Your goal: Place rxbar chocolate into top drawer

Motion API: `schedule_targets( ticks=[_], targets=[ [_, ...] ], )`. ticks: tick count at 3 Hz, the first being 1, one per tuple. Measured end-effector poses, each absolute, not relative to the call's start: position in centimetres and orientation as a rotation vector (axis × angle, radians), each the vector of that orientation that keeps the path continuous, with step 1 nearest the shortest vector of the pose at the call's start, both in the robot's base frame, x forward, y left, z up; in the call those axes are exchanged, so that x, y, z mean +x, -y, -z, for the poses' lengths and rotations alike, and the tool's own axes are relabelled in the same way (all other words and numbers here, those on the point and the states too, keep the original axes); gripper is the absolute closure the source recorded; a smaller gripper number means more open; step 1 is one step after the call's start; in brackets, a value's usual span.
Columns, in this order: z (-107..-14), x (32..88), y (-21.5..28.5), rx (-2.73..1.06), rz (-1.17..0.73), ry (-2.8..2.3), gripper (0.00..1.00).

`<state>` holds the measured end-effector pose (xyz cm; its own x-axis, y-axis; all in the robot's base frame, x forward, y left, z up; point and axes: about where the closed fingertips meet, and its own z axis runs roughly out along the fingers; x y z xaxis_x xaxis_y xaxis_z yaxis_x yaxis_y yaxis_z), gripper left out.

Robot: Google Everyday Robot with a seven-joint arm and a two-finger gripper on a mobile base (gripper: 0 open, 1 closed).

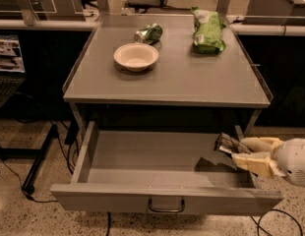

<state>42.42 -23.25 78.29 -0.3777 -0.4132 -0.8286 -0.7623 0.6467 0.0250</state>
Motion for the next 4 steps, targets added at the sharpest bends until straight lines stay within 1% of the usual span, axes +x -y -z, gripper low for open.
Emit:
schedule_targets(
  ticks=[1,3,4],
  targets=[
    [-76.2,44.2,23.2,-0.904,-0.514,-2.032,1.00],
    [-70.2,52.6,19.8,-0.972,-0.518,-2.091,1.00],
    [-67.2,54.7,19.9,-0.939,-0.516,-2.157,1.00]
  ],
)
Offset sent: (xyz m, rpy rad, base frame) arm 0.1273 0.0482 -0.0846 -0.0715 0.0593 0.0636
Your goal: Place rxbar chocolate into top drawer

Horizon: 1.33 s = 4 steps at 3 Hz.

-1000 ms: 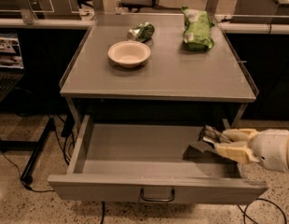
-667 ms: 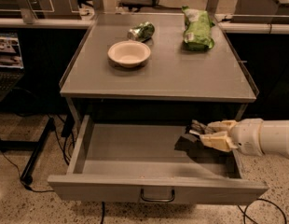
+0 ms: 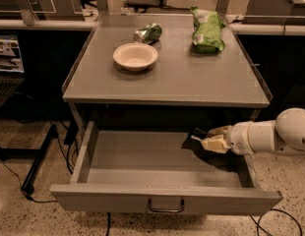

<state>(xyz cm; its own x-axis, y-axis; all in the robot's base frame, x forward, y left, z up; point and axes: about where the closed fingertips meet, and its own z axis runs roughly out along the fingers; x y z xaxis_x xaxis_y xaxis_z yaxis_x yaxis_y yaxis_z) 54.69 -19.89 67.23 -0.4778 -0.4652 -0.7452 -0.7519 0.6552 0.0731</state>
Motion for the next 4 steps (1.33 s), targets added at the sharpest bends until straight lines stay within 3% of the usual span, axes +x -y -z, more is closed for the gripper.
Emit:
schedule_targets(
  ticks=[1,4],
  targets=[
    [-64.56,55.50,20.61,-0.881,-0.524,-2.227,0.97],
    [-64.55,55.50,20.60,-0.882,-0.524,-2.227,0.20]
  ],
)
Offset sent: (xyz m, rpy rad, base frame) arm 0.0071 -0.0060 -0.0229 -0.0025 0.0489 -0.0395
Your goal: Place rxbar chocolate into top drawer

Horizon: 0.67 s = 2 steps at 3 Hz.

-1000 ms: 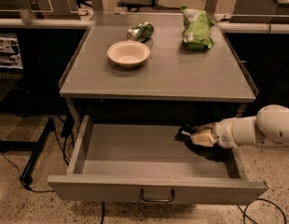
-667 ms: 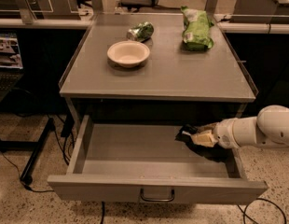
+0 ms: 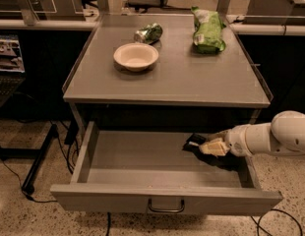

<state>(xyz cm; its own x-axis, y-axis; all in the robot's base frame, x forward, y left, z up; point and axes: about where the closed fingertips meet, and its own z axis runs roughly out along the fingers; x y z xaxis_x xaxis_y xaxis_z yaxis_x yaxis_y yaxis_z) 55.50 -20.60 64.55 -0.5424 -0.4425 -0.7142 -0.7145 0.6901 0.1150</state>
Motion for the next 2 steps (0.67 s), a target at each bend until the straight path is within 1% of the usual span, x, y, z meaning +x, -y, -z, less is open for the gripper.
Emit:
schedule_targets(
  ticks=[1,2],
  targets=[
    [-64.55,55.50,20.60,-0.882,-0.524,-2.227,0.00],
    [-64.55,55.50,20.60,-0.882,-0.524,-2.227,0.00]
  ],
)
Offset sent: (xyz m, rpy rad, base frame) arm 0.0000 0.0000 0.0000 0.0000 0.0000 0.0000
